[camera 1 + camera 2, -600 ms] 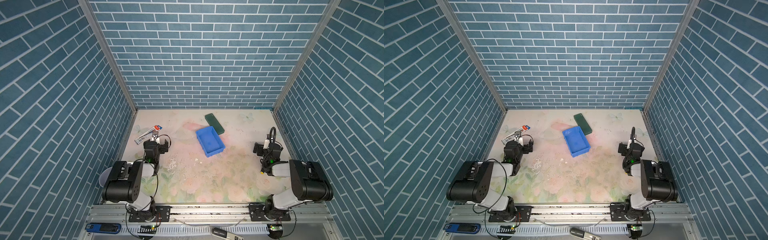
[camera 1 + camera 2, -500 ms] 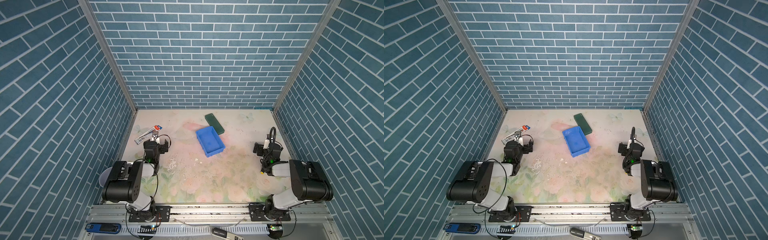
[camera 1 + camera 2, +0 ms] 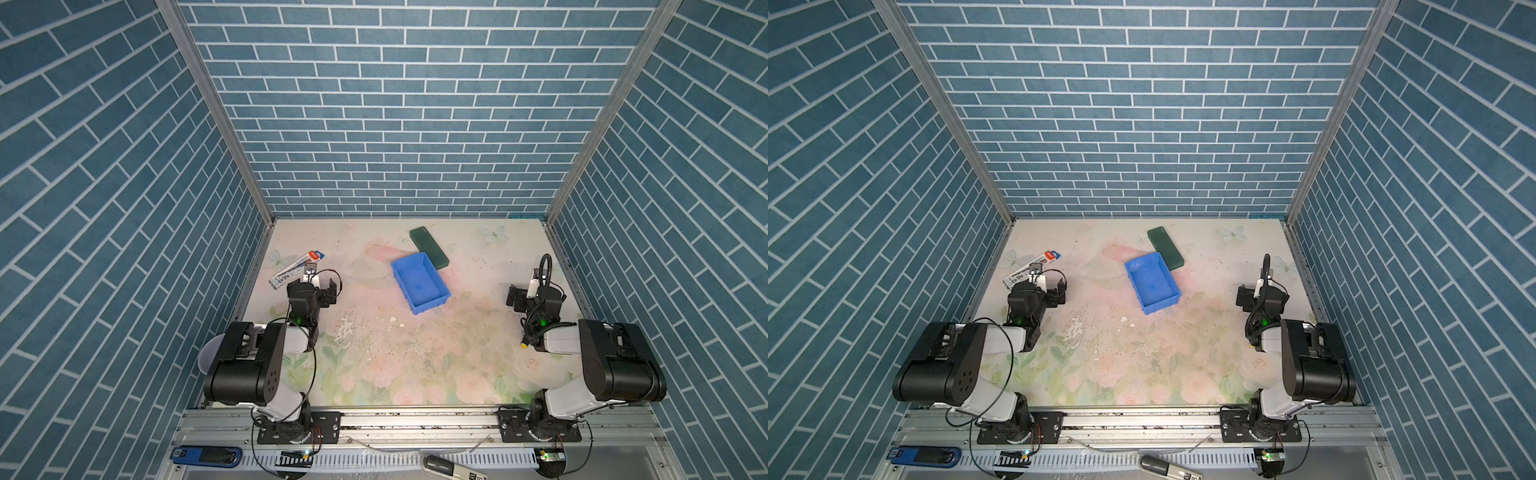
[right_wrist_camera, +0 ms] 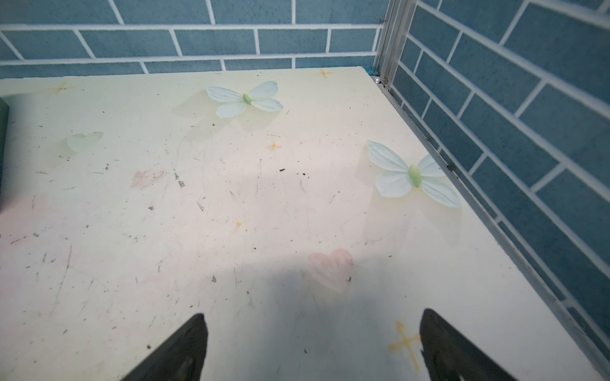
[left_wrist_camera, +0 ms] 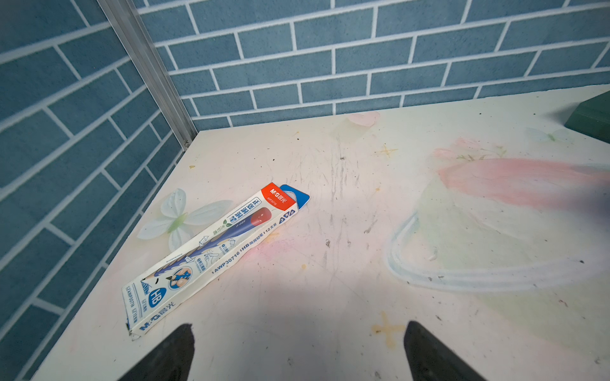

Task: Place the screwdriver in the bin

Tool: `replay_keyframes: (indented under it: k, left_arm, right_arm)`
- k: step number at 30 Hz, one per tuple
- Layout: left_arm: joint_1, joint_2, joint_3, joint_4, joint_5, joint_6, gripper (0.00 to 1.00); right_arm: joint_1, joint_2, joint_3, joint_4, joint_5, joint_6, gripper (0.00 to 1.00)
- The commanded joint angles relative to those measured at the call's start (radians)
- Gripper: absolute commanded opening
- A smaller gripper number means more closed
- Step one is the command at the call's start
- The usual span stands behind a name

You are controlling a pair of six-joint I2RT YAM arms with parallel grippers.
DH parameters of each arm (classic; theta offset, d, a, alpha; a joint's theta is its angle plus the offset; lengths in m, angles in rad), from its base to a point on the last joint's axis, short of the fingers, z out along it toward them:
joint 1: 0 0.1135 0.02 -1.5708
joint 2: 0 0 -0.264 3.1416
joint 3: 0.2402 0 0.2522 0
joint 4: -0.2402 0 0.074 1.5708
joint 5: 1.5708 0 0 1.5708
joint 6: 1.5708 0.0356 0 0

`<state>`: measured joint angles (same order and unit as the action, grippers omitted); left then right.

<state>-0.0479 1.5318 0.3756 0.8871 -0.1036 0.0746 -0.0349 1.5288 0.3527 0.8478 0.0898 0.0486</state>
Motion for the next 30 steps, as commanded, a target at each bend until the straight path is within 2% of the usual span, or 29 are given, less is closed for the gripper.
replay_keyframes:
  k: [1, 10, 12, 15, 23, 30]
  left_arm:
    - [0.005, 0.001, 0.007, -0.005, 0.004, 0.001, 1.00]
    - [0.005, -0.005, -0.007, 0.013, -0.008, -0.004, 1.00]
    - [0.005, -0.042, -0.046, 0.062, -0.011, -0.005, 1.00]
    - [0.003, -0.134, -0.068, 0.023, -0.015, -0.003, 1.00]
    - [-0.041, -0.313, -0.048, -0.131, -0.029, 0.034, 1.00]
    - [-0.160, -0.464, 0.032, -0.282, -0.028, 0.029, 1.00]
  right_arm:
    - [-0.003, 0.008, 0.043, 0.010, -0.004, 0.016, 0.99]
    - [-0.003, 0.001, 0.023, 0.040, -0.021, 0.011, 0.99]
    - [-0.004, -0.011, 0.008, 0.059, -0.019, 0.014, 0.99]
    - [-0.003, -0.051, -0.004, 0.049, -0.019, 0.012, 0.99]
    - [-0.002, -0.231, 0.017, -0.142, -0.016, 0.016, 0.99]
    - [-0.002, -0.415, 0.070, -0.376, -0.069, 0.096, 0.99]
